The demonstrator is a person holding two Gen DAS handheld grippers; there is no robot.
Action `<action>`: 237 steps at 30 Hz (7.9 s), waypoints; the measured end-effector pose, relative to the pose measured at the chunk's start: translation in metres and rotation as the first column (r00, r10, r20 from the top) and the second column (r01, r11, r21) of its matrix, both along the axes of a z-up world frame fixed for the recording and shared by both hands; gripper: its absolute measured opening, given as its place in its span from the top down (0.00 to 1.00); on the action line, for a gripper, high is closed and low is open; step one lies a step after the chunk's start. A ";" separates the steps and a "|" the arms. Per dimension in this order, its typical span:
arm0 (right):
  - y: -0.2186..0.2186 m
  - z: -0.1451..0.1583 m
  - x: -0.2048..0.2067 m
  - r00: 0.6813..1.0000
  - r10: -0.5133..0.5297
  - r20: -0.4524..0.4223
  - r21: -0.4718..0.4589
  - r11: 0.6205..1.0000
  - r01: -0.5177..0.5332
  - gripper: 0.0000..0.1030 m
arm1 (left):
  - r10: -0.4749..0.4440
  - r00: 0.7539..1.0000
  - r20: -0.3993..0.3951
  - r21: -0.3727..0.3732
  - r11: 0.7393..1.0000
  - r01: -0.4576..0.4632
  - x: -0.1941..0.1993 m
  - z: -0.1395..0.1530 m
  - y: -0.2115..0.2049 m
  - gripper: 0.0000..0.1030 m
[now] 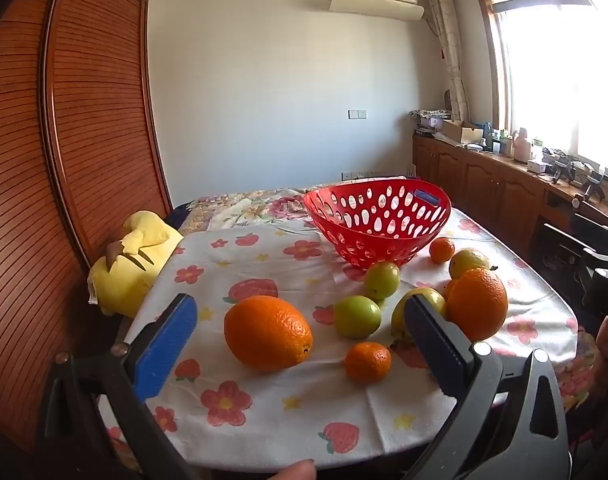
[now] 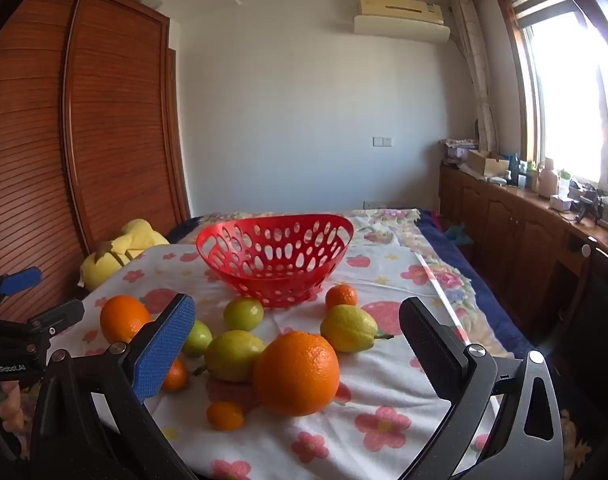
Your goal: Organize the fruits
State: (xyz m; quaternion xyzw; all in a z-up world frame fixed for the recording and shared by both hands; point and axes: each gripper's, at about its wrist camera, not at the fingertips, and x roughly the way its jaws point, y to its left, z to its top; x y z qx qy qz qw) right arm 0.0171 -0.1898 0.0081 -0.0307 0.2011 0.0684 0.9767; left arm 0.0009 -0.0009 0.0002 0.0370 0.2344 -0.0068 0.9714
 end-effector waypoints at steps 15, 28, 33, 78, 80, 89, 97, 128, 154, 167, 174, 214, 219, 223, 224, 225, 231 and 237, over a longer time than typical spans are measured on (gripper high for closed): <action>0.000 0.000 0.000 1.000 -0.002 -0.001 -0.003 1.000 0.002 0.00 | -0.004 1.000 0.030 -0.024 1.000 0.005 -0.010 0.016 0.001 0.00; 0.001 0.001 -0.001 1.000 -0.002 -0.002 -0.004 1.000 0.002 0.00 | -0.005 0.999 0.035 -0.025 1.000 0.006 -0.012 0.019 0.000 0.00; 0.001 0.001 -0.001 1.000 -0.003 -0.001 -0.003 1.000 0.003 0.00 | -0.004 0.999 0.036 -0.025 1.000 0.005 -0.012 0.020 0.000 0.00; 0.008 0.006 -0.007 1.000 0.005 0.005 0.001 1.000 -0.005 0.00 | -0.002 0.999 0.037 -0.042 0.999 0.003 -0.012 0.019 0.005 0.00; 0.008 0.006 -0.007 1.000 0.004 0.005 -0.001 1.000 -0.004 0.00 | -0.003 0.999 0.039 -0.044 0.999 0.005 -0.013 0.019 0.005 0.00; 0.008 0.006 -0.007 1.000 0.006 0.006 -0.001 1.000 -0.006 0.00 | -0.006 0.999 0.042 -0.045 0.999 0.008 -0.014 0.021 0.006 0.00; 0.010 0.006 -0.007 1.000 0.007 0.000 -0.002 1.000 -0.007 0.00 | -0.007 1.000 0.030 -0.043 0.999 0.009 -0.012 0.019 0.006 0.00; -0.010 -0.074 0.055 0.950 0.088 -0.300 -0.004 0.996 -0.093 0.04 | -0.059 0.972 -0.229 -0.087 0.995 0.040 0.044 -0.061 0.042 0.00; 0.003 -0.101 0.079 0.920 0.097 -0.381 -0.043 0.992 -0.122 0.04 | -0.109 0.945 -0.308 -0.129 0.989 0.072 0.093 -0.073 0.059 0.08; 0.004 -0.100 0.084 0.918 0.109 -0.382 -0.034 0.991 -0.132 0.07 | -0.130 0.930 -0.344 -0.167 0.983 0.075 0.111 -0.084 0.061 0.07; 0.004 -0.105 0.086 0.913 0.109 -0.393 -0.034 0.991 -0.133 0.16 | -0.134 0.924 -0.359 -0.161 0.984 0.080 0.115 -0.085 0.061 0.05; -0.003 -0.086 0.072 0.926 0.163 -0.342 0.024 0.986 -0.164 0.18 | -0.139 0.949 -0.284 -0.203 0.976 0.082 0.098 -0.083 0.066 0.10; -0.003 -0.090 0.073 0.922 0.158 -0.354 0.024 0.987 -0.160 0.18 | -0.138 0.943 -0.304 -0.193 0.978 0.081 0.100 -0.083 0.065 0.08; -0.003 -0.092 0.074 0.920 0.158 -0.360 0.024 0.987 -0.160 0.18 | -0.137 0.940 -0.313 -0.181 0.980 0.083 0.104 -0.083 0.063 0.07; -0.003 -0.092 0.073 0.919 0.158 -0.361 0.023 0.987 -0.161 0.18 | -0.138 0.939 -0.316 -0.178 0.981 0.084 0.104 -0.083 0.063 0.07; -0.003 -0.092 0.073 0.919 0.157 -0.361 0.021 0.987 -0.161 0.18 | -0.138 0.938 -0.317 -0.176 0.981 0.085 0.105 -0.083 0.062 0.07; -0.003 -0.094 0.073 0.919 0.156 -0.362 0.020 0.987 -0.160 0.18 | -0.158 0.920 -0.360 -0.203 0.975 0.089 0.113 -0.092 0.061 0.05; -0.005 -0.095 0.073 0.919 0.153 -0.364 0.020 0.987 -0.157 0.18 | -0.152 0.931 -0.332 -0.163 0.981 0.102 0.111 -0.089 0.057 0.08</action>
